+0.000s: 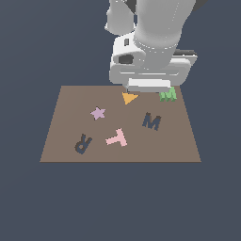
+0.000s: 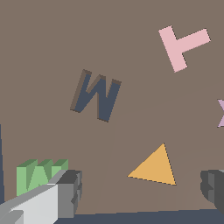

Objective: Insert a designated object into the corresponding slot on a board.

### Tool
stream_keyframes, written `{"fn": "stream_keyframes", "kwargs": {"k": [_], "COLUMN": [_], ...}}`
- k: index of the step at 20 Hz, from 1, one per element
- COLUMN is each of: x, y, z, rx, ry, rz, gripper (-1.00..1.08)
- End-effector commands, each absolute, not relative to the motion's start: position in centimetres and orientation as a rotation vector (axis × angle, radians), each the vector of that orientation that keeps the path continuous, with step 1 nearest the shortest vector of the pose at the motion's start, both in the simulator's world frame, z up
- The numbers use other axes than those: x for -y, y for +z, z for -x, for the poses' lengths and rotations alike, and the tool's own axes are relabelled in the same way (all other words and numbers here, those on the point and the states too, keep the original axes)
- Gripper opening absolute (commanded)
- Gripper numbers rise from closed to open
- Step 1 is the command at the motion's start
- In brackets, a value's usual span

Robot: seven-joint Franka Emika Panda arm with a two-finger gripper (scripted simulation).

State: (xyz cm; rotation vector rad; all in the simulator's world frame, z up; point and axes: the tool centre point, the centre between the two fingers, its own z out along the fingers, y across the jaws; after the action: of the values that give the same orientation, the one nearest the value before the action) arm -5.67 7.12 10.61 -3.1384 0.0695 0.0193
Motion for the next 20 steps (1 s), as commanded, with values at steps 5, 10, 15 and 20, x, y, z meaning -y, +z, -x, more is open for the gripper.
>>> {"fn": "stream_keyframes", "kwargs": {"k": [5, 10, 15, 20], "x": [-13.4, -16.5, -17.9, -17.9], "y": [7.4, 5.8, 5.1, 5.0], "z": [8.4, 9.6, 10.0, 10.1], "rx": [-0.051, -0.043, -0.039, -0.037], "ry": [0.008, 0.003, 0.0, 0.002], "rz": [3.139, 3.14, 3.141, 3.141], "gripper": [1.0, 1.0, 1.0, 1.0]}}
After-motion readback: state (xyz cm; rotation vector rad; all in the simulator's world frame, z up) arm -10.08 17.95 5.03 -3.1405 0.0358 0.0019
